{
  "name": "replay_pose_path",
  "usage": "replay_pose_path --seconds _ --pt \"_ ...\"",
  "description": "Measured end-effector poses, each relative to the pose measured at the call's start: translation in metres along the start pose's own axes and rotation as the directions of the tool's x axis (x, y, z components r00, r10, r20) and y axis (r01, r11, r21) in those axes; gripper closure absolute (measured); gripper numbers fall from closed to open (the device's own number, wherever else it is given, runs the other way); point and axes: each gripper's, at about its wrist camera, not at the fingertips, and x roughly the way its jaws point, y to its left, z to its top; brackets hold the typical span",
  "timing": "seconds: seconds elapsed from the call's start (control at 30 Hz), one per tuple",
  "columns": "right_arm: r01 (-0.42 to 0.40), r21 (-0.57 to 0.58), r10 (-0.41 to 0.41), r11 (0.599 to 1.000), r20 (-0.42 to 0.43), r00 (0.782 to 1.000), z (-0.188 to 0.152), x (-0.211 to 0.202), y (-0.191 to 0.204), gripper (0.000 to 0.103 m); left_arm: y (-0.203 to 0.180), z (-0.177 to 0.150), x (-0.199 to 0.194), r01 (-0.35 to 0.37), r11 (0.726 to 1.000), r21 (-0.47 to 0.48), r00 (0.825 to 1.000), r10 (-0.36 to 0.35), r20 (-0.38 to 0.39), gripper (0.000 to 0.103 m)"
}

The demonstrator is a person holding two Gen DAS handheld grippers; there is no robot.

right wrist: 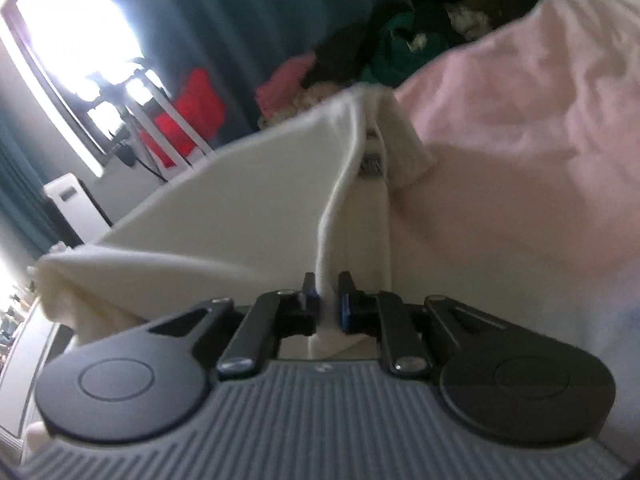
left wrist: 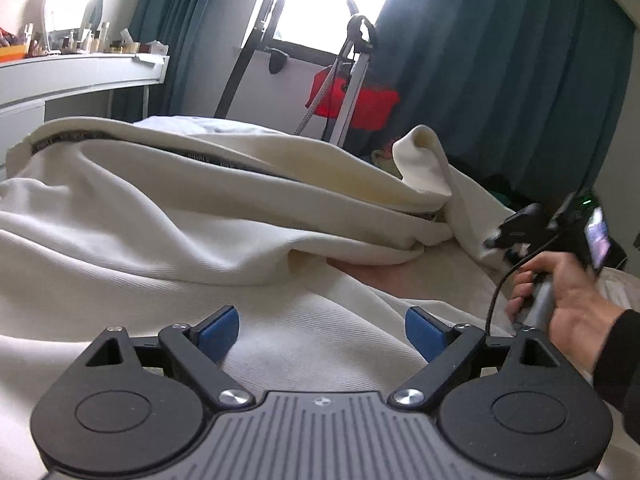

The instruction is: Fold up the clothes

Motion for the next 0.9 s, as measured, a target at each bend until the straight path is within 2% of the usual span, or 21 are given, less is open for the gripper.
replay_pose_path --seconds 0.13,0.27,0.43,0.6,0.67,0.77,0.9 --pt "-0.036 -0.053 0.042 0.998 0.132 0.990 0.015 -0.067 0.011 0.091 0.001 0.002 -0.004 0.001 1.000 -0.016 1.000 -0.001 0.010 0.011" --pt "-0.085 -0.095 0.108 0.992 0.272 0.956 0.037 -0.158 0.021 0.092 -0.003 0.004 -0.018 -0.010 1.000 -0.018 1.000 0.010 0.025 0.011" --pt "-0.110 -0.128 0.157 0.986 0.452 0.878 0.065 -0.269 0.027 0.092 -0.012 0.006 -0.047 -0.015 1.000 -0.010 0.999 0.015 0.039 0.011" --pt "0.005 -0.225 0.135 0.974 0.599 0.790 0.084 -0.336 0.034 0.093 -0.016 0.005 -0.072 -0.025 1.000 -0.006 0.998 0.025 0.061 0.010" --pt "0.086 -0.235 0.082 0.968 0.624 0.777 0.099 -0.331 0.034 0.093 -0.017 0.005 -0.073 -0.029 1.000 -0.007 0.998 0.030 0.063 0.010" --pt "0.220 -0.199 -0.043 0.955 0.641 0.767 0.126 -0.297 0.025 0.093 -0.017 0.005 -0.069 -0.044 0.999 -0.001 0.997 0.044 0.065 0.010" --pt "0.386 -0.123 -0.237 0.914 0.610 0.756 0.168 -0.214 0.003 0.093 -0.017 0.004 -0.057 -0.070 0.997 0.013 0.996 0.069 0.064 0.010"
